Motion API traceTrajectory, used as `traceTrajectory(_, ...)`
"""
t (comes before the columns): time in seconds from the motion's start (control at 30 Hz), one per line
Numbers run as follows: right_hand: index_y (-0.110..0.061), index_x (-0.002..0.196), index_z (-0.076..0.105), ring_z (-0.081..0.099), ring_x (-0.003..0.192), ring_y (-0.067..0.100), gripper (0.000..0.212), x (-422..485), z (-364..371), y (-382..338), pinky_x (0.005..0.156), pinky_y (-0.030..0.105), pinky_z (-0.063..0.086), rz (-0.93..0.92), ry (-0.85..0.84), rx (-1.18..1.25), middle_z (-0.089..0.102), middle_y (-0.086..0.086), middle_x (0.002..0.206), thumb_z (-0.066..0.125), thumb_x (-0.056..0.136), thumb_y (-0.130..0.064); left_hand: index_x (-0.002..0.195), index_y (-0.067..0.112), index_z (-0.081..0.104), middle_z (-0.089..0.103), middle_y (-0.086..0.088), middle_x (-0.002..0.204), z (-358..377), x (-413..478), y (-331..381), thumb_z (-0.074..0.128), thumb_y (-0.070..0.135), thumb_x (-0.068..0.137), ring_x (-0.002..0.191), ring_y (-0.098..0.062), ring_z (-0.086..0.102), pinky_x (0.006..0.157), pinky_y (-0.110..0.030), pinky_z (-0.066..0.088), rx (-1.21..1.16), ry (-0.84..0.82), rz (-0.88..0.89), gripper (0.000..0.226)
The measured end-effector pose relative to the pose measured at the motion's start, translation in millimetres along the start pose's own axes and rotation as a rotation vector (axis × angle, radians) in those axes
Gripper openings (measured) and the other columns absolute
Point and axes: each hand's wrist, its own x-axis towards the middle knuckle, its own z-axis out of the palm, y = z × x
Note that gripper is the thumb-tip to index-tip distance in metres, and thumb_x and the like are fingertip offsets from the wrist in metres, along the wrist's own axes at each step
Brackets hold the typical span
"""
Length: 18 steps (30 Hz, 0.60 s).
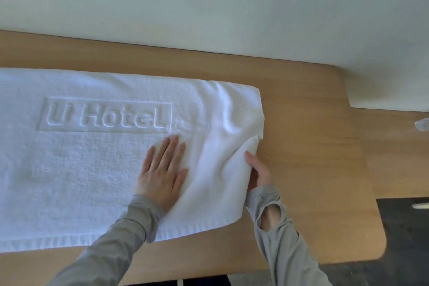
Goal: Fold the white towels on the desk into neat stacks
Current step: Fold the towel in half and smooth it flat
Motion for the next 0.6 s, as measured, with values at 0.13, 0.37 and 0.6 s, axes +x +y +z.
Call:
traceTrajectory(0.13,-0.012,0.085,0.077,0.071,0.078,0.027,0.023,5.9,7.6,-4.7,0.063,0.035,0.057,-0.013,-0.089,-0.073,0.074,0.009,0.086,0.06,0.071,-0.019,0.145,0.011,0.027,0.027,-0.008,0.153,-0.3,-0.3,-1.1,0.005,0.043,0.097,0.141,-0.026,0.025,0.113,-0.045,0.016,0.011,-0.003,0.004,0.061)
traceTrajectory(0.37,0.001,0.082,0.067,0.062,0.086,0.034,0.032,8.3,27.7,-40.3,0.078,0.047,0.049,-0.136,-0.188,-0.626,0.066,0.018,0.088,0.074,0.06,-0.021,0.143,0.011,0.033,0.03,-0.008,0.151,-3.2,1.0,-3.0,0.001,0.043,0.097,0.14,-0.027,0.027,0.113,-0.045,0.017,0.008,-0.024,0.015,0.065)
traceTrajectory(0.6,-0.032,0.087,0.07,0.067,0.092,0.006,0.011,-9.7,28.2,-86.2,0.078,0.017,0.052,-0.04,-0.234,-1.092,0.073,-0.011,0.094,0.071,0.077,-0.033,0.143,0.013,0.036,0.03,-0.006,0.152,-5.5,1.2,-5.0,0.002,0.046,0.096,0.14,-0.025,0.026,0.114,-0.043,0.013,-0.017,-0.036,0.016,0.067)
